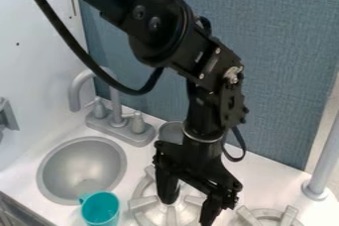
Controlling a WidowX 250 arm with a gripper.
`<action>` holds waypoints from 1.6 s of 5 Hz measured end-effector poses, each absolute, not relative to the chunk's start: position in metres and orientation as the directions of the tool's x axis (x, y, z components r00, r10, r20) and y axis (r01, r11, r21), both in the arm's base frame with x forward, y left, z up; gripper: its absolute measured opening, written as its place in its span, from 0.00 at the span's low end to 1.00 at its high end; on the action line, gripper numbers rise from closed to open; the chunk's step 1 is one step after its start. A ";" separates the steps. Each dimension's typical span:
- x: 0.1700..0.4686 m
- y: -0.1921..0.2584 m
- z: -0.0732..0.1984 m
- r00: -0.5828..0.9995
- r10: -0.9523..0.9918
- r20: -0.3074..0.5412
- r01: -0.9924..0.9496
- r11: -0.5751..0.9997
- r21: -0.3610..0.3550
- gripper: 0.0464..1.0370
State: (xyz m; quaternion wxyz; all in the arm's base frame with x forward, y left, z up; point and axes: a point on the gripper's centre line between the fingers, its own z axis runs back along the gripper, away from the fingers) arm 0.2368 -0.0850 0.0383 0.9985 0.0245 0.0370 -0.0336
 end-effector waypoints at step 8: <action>0.250 -0.094 -0.108 0.953 -0.237 -0.187 0.244 0.970 0.015 0.93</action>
